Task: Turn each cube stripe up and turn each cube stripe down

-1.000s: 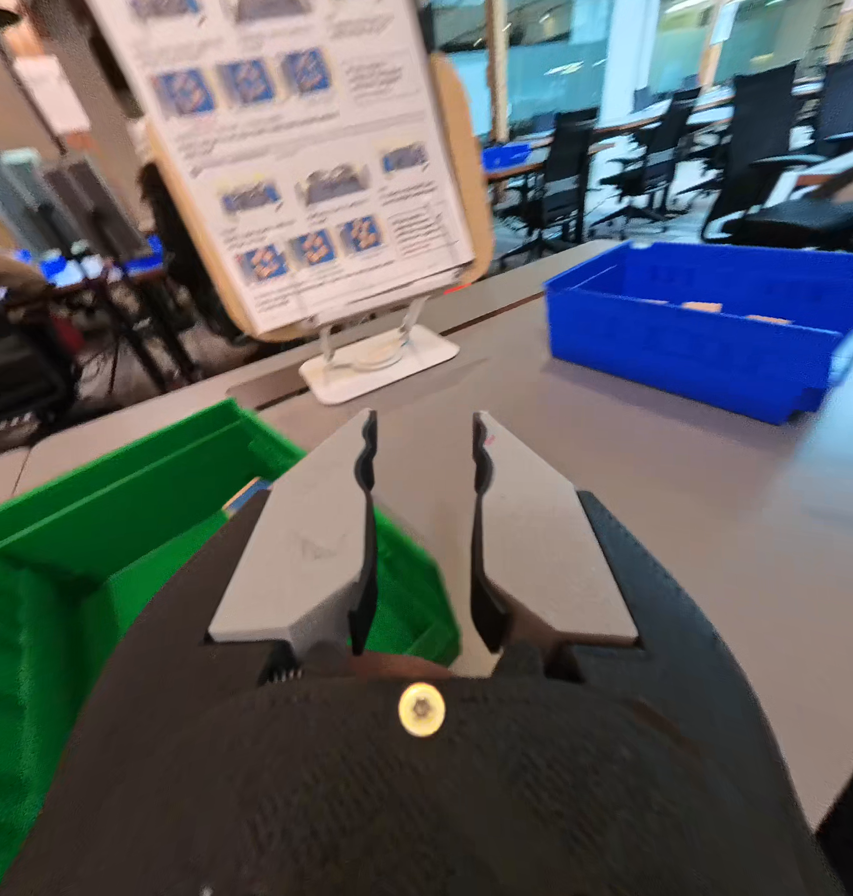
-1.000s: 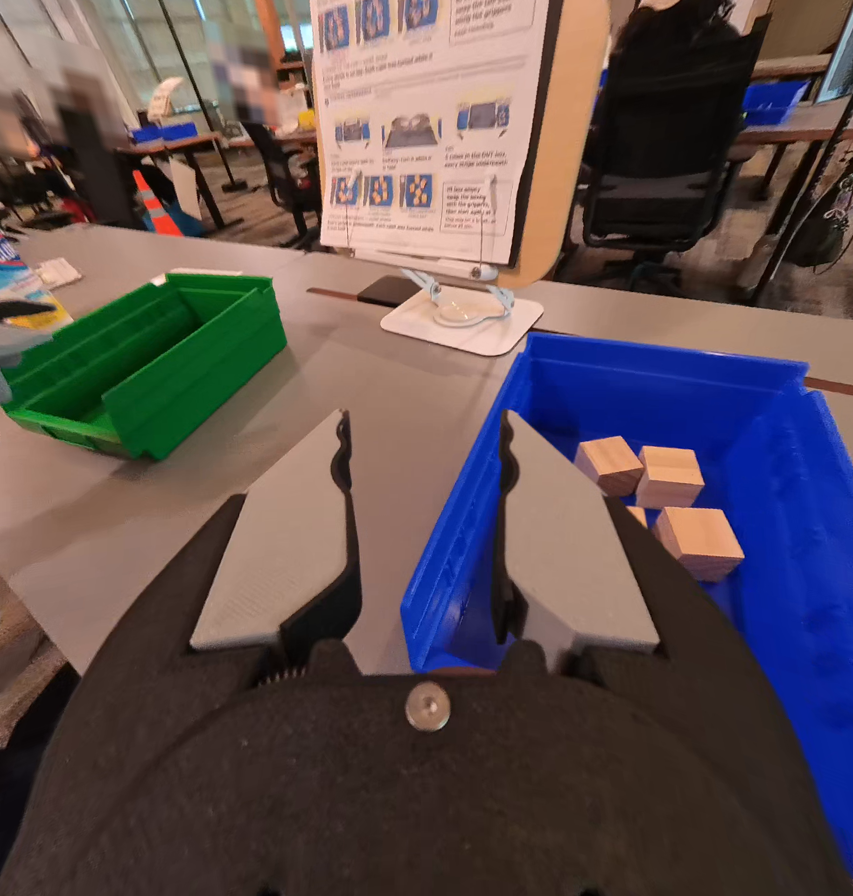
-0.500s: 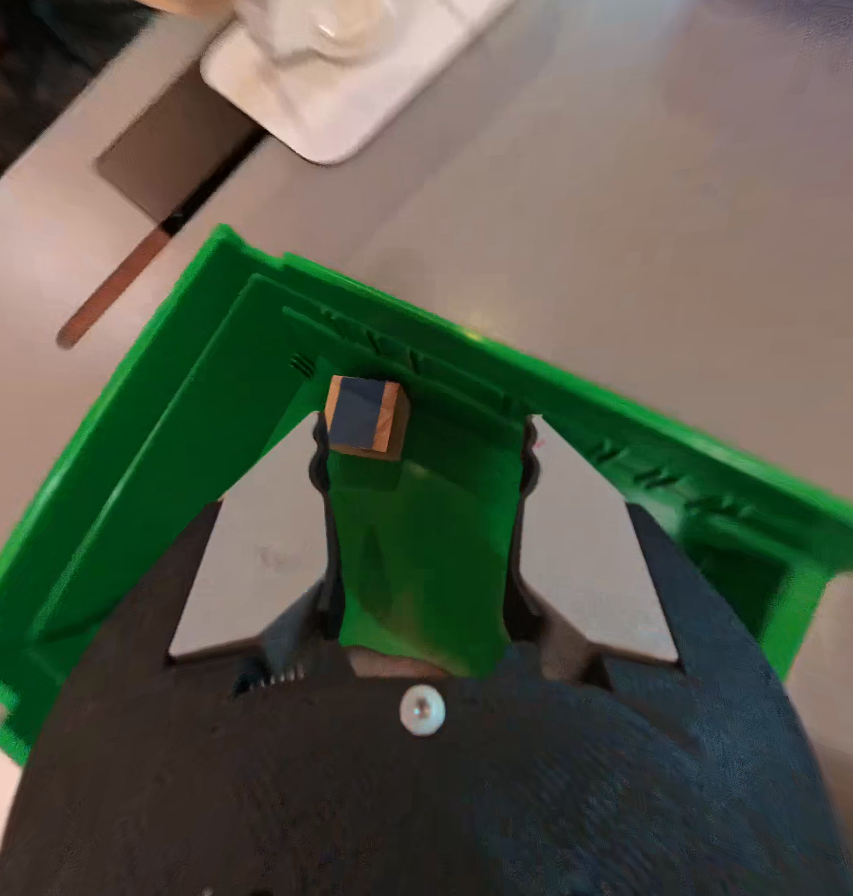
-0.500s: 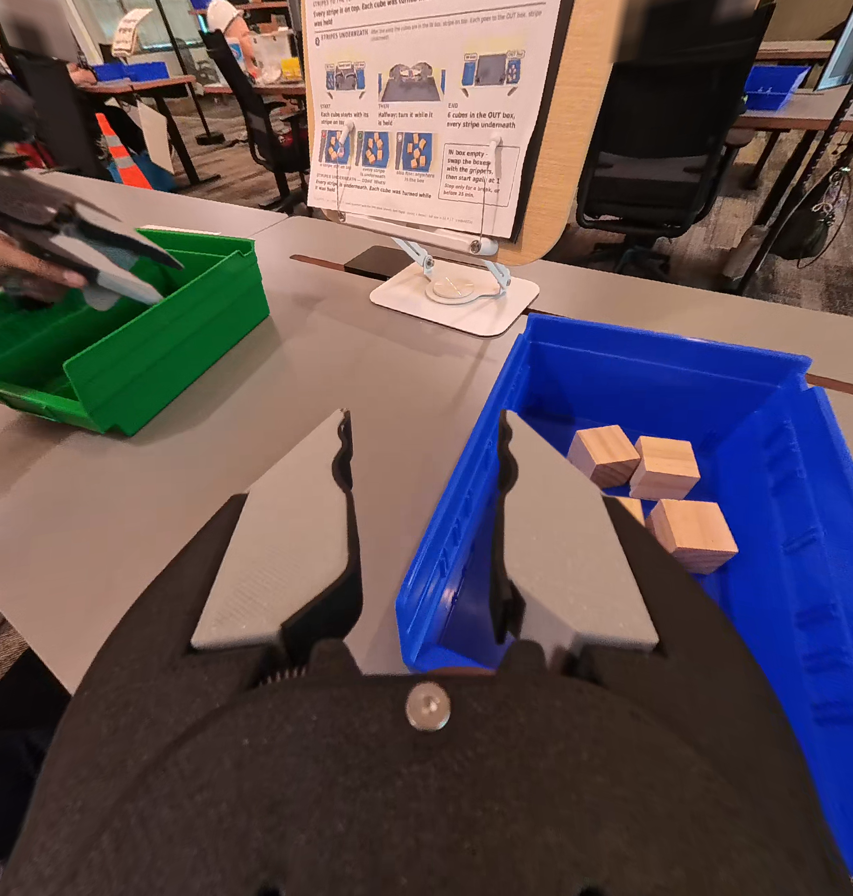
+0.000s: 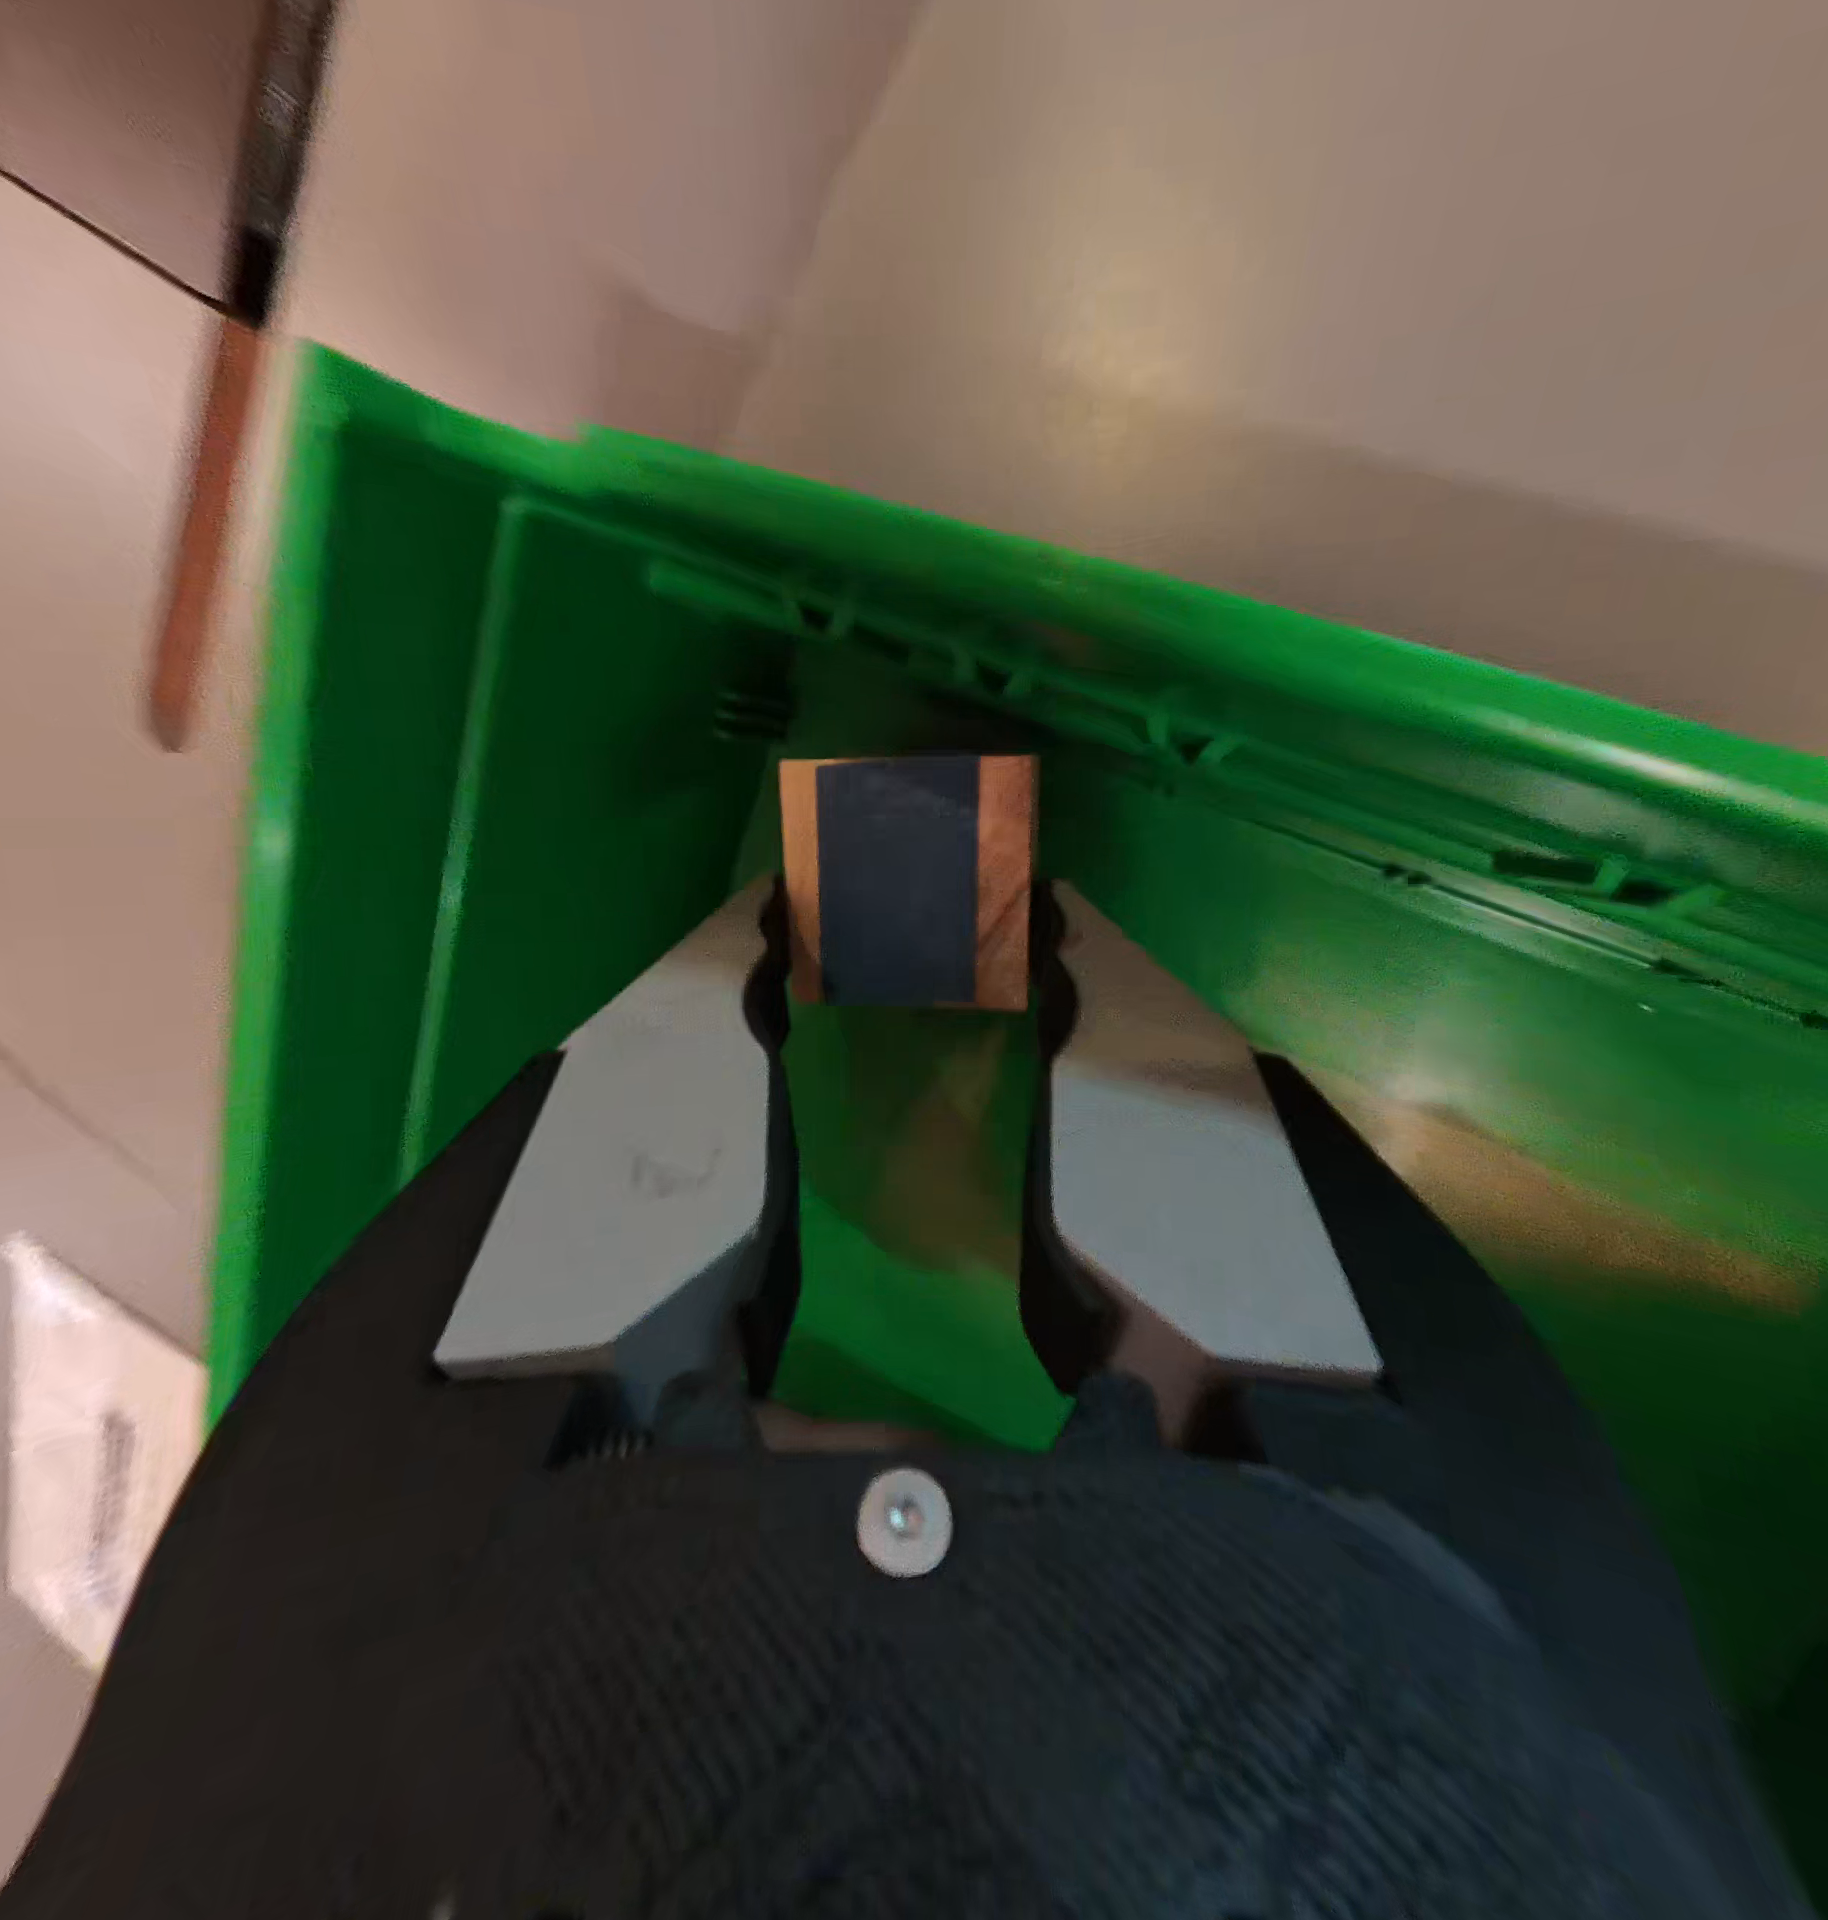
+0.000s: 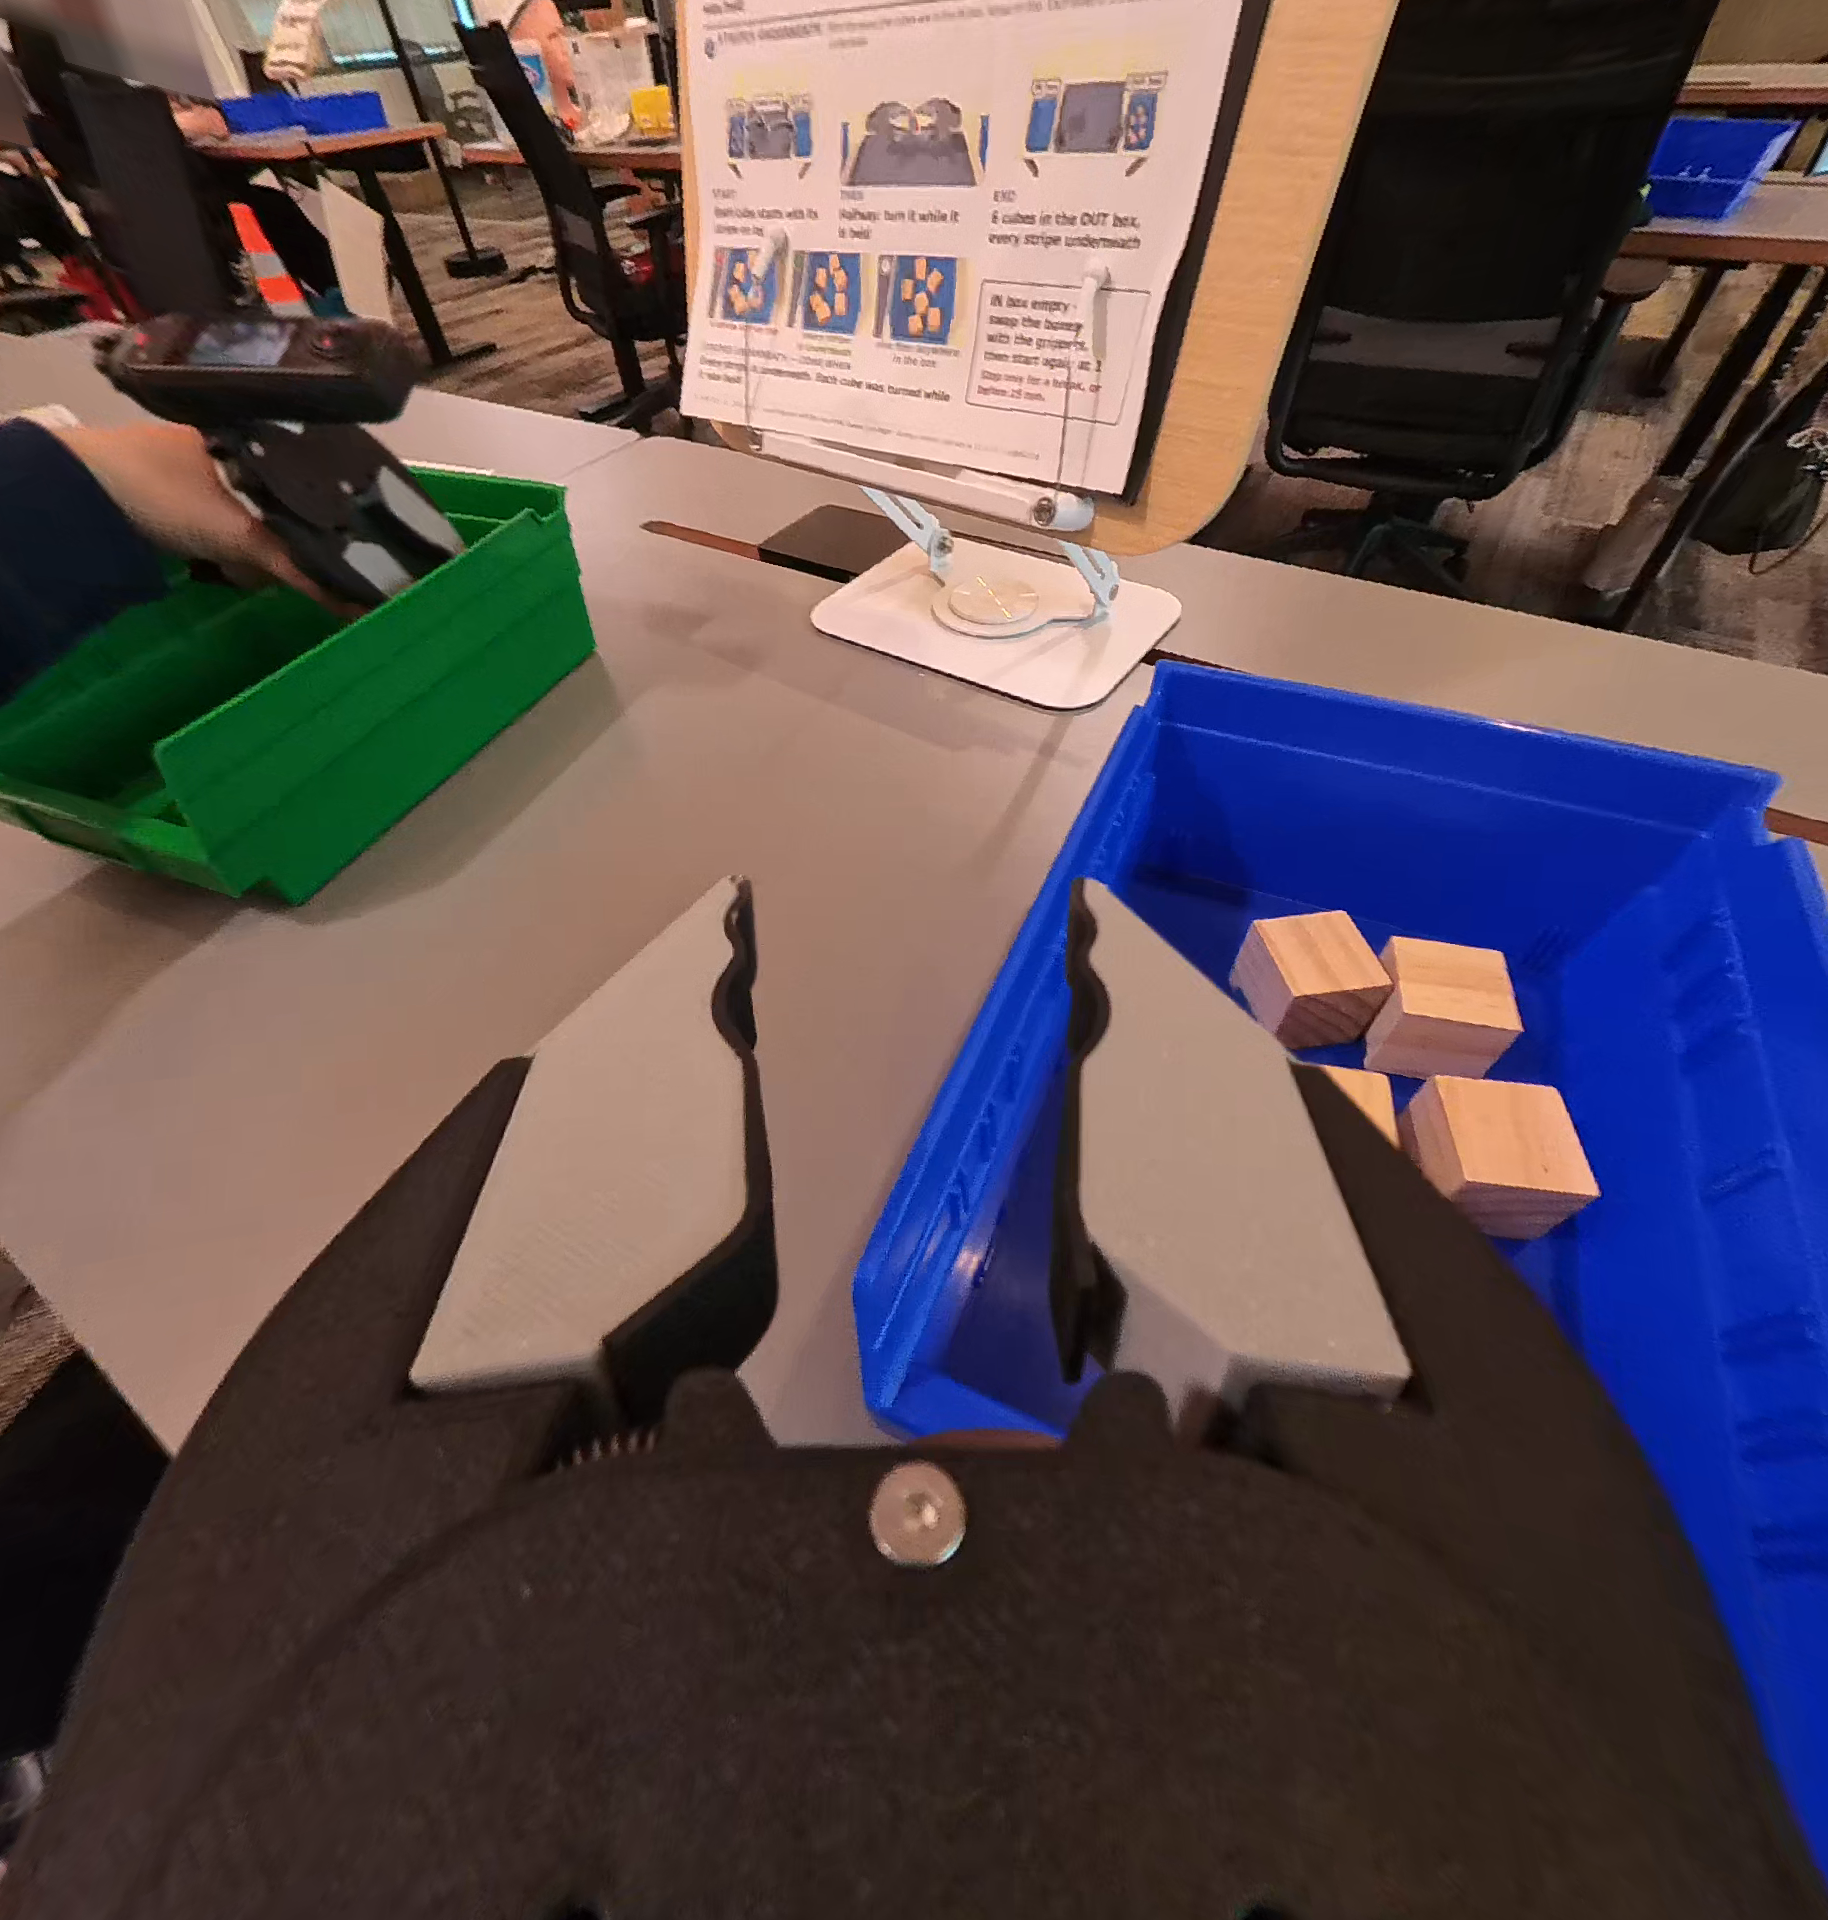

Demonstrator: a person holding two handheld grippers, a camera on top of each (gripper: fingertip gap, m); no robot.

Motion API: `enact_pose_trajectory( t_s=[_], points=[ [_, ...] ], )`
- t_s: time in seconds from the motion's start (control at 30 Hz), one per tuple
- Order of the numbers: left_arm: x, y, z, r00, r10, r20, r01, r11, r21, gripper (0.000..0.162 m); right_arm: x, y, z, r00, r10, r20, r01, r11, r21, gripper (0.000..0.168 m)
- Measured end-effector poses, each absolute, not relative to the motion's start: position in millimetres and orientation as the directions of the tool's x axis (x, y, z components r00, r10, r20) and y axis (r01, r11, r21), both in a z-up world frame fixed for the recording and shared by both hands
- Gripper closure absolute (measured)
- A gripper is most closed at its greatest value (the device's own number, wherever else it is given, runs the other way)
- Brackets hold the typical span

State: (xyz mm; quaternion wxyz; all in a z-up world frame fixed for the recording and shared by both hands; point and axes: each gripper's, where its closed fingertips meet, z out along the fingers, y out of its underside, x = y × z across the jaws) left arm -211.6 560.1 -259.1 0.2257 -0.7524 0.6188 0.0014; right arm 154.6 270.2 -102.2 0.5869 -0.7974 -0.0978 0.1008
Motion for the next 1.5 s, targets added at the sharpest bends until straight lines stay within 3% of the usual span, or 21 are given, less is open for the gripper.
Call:
enact_pose_trajectory(
  t_s=[0.03, 0.17, 0.27, 0.33, 0.4, 0.57, 0.8, 0.93, 1.03, 1.07, 1.1, 1.23, 1.4, 1.5],
  points=[
    [-212.2, 563.4, -247.7, 0.241, -0.916, -0.321, -0.922, -0.113, -0.370, 0.117, 152.0, 269.5, -101.7, 0.955, 0.290, -0.056, 0.032, -0.291, -0.956, 0.111],
    [-207.5, 552.5, -167.5, 0.306, -0.842, -0.445, -0.820, 0.005, -0.572, 0.117, 128.9, 266.6, -101.4, 0.899, 0.402, -0.175, -0.048, -0.305, -0.951, 0.111],
    [-174.6, 484.6, -91.7, 0.282, -0.824, -0.491, -0.602, 0.247, -0.759, 0.117, 92.5, 261.3, -104.0, 0.795, 0.530, -0.294, -0.099, -0.364, -0.926, 0.110],
    [-149.2, 410.9, -53.3, 0.205, -0.814, -0.544, -0.395, 0.440, -0.807, 0.117, 69.0, 256.9, -113.3, 0.744, 0.595, -0.304, -0.042, -0.412, -0.910, 0.106],
    [-129.7, 345.7, -39.1, 0.164, -0.770, -0.617, -0.268, 0.567, -0.779, 0.117, 44.0, 251.2, -114.1, 0.685, 0.657, -0.315, -0.023, -0.413, -0.910, 0.106],
    [-86.1, 231.7, -46.1, 0.170, -0.654, -0.737, -0.057, 0.740, -0.670, 0.118, -33.4, 201.7, -81.2, 0.268, 0.819, -0.506, -0.123, -0.492, -0.862, 0.103],
    [-58.2, 175.5, -53.2, 0.156, -0.668, -0.727, 0.087, 0.743, -0.664, 0.119, -77.6, 166.4, -82.1, -0.040, 0.788, -0.615, -0.083, -0.616, -0.784, 0.097],
    [-57.9, 183.3, -60.7, 0.159, -0.673, -0.723, 0.070, 0.738, -0.671, 0.118, -77.2, 162.8, -72.7, -0.154, 0.745, -0.649, -0.120, -0.666, -0.736, 0.094],
    [-54.7, 188.0, -70.0, 0.142, -0.673, -0.726, 0.042, 0.737, -0.675, 0.118, -74.9, 174.1, -76.3, -0.090, 0.757, -0.647, -0.140, -0.653, -0.744, 0.098],
    [-52.8, 189.0, -74.1, 0.131, -0.678, -0.723, 0.033, 0.732, -0.681, 0.118, -74.2, 179.4, -78.2, -0.055, 0.766, -0.641, -0.151, -0.641, -0.753, 0.106],
    [-50.5, 191.3, -78.5, 0.127, -0.676, -0.726, 0.014, 0.733, -0.680, 0.118, -72.9, 184.7, -79.4, -0.019, 0.777, -0.629, -0.169, -0.623, -0.764, 0.127],
    [-44.0, 211.0, -100.6, 0.092, -0.741, -0.665, -0.113, 0.655, -0.747, 0.117, -65.2, 204.6, -94.7, 0.185, 0.787, -0.589, -0.153, -0.569, -0.808, 0.127],
    [-55.1, 231.4, -87.1, 0.207, -0.798, -0.566, -0.117, 0.554, -0.824, 0.106, -18.1, 226.1, -89.9, 0.455, 0.761, -0.462, -0.153, -0.445, -0.883, 0.127],
    [-74.7, 261.2, -81.6, 0.319, -0.804, -0.502, -0.194, 0.463, -0.865, 0.106, 72.3, 254.3, -94.2, 0.775, 0.561, -0.292, -0.110, -0.336, -0.936, 0.127]
  ],
)
